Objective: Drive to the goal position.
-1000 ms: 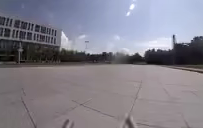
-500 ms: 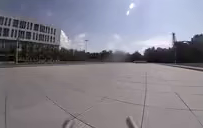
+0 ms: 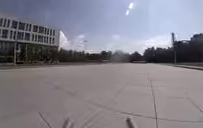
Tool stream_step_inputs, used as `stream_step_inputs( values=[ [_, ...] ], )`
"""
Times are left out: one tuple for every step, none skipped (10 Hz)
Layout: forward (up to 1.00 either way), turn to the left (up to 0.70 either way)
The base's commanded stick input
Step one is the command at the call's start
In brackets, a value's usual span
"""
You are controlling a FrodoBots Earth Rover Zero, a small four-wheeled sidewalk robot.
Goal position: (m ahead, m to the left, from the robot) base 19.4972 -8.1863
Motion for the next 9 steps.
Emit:
stream_step_inputs(
  values=[
    [0.7, 0.0],
    [0.7, 0.0],
    [0.7, -0.21],
    [0.7, -0.32],
    [0.7, -0.32],
    [0.7, -0.19],
    [0.7, -0.09],
    [0.7, 0.0],
    [0.7, 0.0]
  ],
)
